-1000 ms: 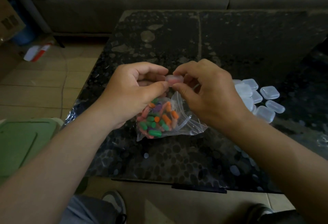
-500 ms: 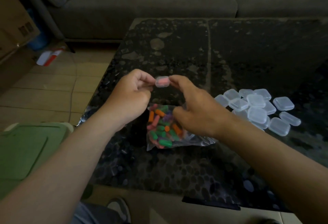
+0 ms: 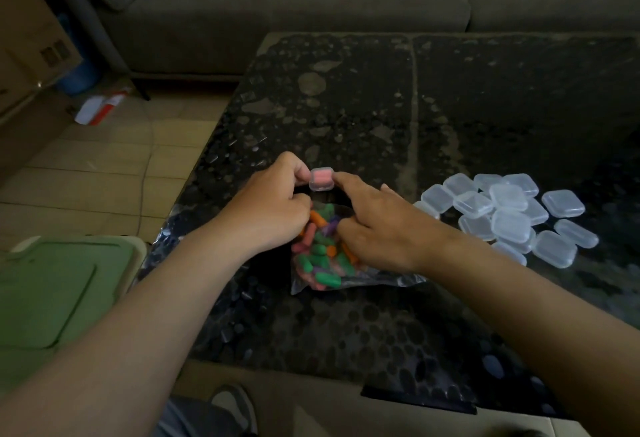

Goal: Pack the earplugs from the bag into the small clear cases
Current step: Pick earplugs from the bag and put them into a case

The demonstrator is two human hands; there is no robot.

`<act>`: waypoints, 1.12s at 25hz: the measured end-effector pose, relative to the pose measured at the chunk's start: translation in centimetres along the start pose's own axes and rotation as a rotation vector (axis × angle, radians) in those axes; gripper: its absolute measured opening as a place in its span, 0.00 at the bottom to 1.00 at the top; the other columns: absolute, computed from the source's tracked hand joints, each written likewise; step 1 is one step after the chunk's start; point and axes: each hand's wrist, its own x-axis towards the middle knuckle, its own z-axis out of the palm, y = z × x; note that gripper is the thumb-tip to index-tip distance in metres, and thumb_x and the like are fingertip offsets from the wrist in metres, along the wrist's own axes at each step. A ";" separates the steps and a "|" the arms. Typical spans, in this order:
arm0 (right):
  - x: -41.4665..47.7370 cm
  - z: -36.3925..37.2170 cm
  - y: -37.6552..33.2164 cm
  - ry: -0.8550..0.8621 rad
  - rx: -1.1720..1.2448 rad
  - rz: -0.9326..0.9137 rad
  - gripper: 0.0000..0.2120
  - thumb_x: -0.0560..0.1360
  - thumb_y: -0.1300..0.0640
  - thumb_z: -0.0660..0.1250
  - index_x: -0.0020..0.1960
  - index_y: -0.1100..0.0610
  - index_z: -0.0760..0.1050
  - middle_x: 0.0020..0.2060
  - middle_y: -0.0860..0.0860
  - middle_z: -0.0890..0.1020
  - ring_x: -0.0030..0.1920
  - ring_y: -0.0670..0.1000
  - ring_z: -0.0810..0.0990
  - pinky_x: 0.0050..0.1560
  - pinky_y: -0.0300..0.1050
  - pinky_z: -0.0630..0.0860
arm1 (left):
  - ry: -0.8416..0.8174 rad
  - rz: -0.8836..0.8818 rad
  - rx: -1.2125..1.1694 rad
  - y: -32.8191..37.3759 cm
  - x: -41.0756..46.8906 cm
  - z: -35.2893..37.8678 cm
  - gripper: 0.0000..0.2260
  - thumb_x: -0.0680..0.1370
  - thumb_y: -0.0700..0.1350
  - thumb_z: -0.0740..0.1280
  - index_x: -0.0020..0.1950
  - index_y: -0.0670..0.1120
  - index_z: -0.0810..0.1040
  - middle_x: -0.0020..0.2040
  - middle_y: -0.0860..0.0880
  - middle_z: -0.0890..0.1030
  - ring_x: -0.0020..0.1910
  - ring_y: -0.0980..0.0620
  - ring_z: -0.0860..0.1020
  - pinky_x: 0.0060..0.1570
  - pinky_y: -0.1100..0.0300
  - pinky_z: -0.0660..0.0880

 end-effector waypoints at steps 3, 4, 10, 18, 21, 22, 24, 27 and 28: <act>0.2 0.1 0.2 -0.008 -0.008 0.002 0.34 0.79 0.52 0.57 0.81 0.49 0.48 0.78 0.49 0.64 0.79 0.49 0.58 0.78 0.54 0.41 | 0.003 -0.005 0.002 0.3 -0.3 0.0 0.11 0.76 0.46 0.61 0.53 0.61 0.69 0.56 0.53 0.82 0.53 0.54 0.81 0.55 0.47 0.79; 0.1 0.1 0.2 -0.009 -0.010 -0.001 0.33 0.79 0.52 0.57 0.81 0.49 0.48 0.78 0.49 0.64 0.79 0.49 0.58 0.79 0.54 0.41 | 0.002 -0.004 0.011 0.3 -0.3 0.0 0.11 0.77 0.45 0.62 0.54 0.61 0.69 0.56 0.53 0.82 0.52 0.54 0.81 0.55 0.47 0.79; -0.1 0.0 -0.1 -0.006 -0.033 -0.007 0.31 0.80 0.52 0.56 0.80 0.50 0.50 0.78 0.50 0.65 0.79 0.50 0.58 0.79 0.55 0.42 | -0.006 -0.016 0.032 0.4 -0.4 -0.1 0.11 0.79 0.44 0.62 0.57 0.59 0.69 0.58 0.53 0.81 0.53 0.54 0.79 0.56 0.47 0.78; -0.1 0.2 0.0 0.005 -0.059 -0.016 0.31 0.80 0.52 0.56 0.80 0.52 0.50 0.77 0.51 0.66 0.78 0.51 0.60 0.78 0.55 0.44 | 0.076 0.060 -0.036 0.3 -0.6 -0.4 0.10 0.78 0.45 0.68 0.49 0.59 0.71 0.53 0.57 0.80 0.53 0.57 0.80 0.55 0.52 0.80; -0.3 0.3 0.1 0.012 -0.068 -0.026 0.31 0.80 0.51 0.56 0.80 0.52 0.51 0.76 0.52 0.68 0.78 0.51 0.62 0.78 0.54 0.45 | 0.076 0.123 -0.007 0.2 -0.6 -0.2 0.10 0.79 0.42 0.69 0.52 0.57 0.73 0.49 0.59 0.80 0.48 0.62 0.80 0.46 0.62 0.77; -0.5 0.2 0.1 0.008 -0.071 -0.024 0.31 0.80 0.51 0.56 0.80 0.52 0.51 0.76 0.52 0.68 0.78 0.51 0.62 0.79 0.54 0.45 | 0.067 0.139 -0.009 0.3 -0.6 -0.1 0.10 0.79 0.41 0.69 0.51 0.57 0.74 0.48 0.61 0.80 0.46 0.64 0.80 0.44 0.66 0.74; -0.8 0.2 -0.2 0.010 -0.085 -0.022 0.32 0.79 0.51 0.56 0.81 0.53 0.50 0.76 0.52 0.68 0.77 0.51 0.62 0.79 0.53 0.46 | 0.047 0.154 -0.006 0.4 -0.6 0.0 0.12 0.79 0.40 0.69 0.49 0.59 0.73 0.45 0.64 0.79 0.44 0.67 0.79 0.41 0.70 0.71; -1.9 -0.5 -1.1 0.027 -0.080 -0.029 0.30 0.80 0.52 0.57 0.80 0.54 0.53 0.74 0.52 0.70 0.75 0.52 0.66 0.77 0.51 0.55 | 0.047 0.189 0.021 0.7 -0.6 0.2 0.13 0.79 0.40 0.69 0.46 0.60 0.74 0.44 0.65 0.77 0.43 0.69 0.77 0.42 0.72 0.71; -2.4 -1.1 -1.4 0.047 -0.077 -0.024 0.28 0.80 0.53 0.58 0.79 0.54 0.56 0.72 0.52 0.72 0.73 0.52 0.69 0.73 0.47 0.61 | 0.050 0.200 0.029 0.8 -0.6 0.3 0.12 0.79 0.41 0.69 0.47 0.60 0.74 0.45 0.65 0.77 0.44 0.68 0.77 0.45 0.71 0.72</act>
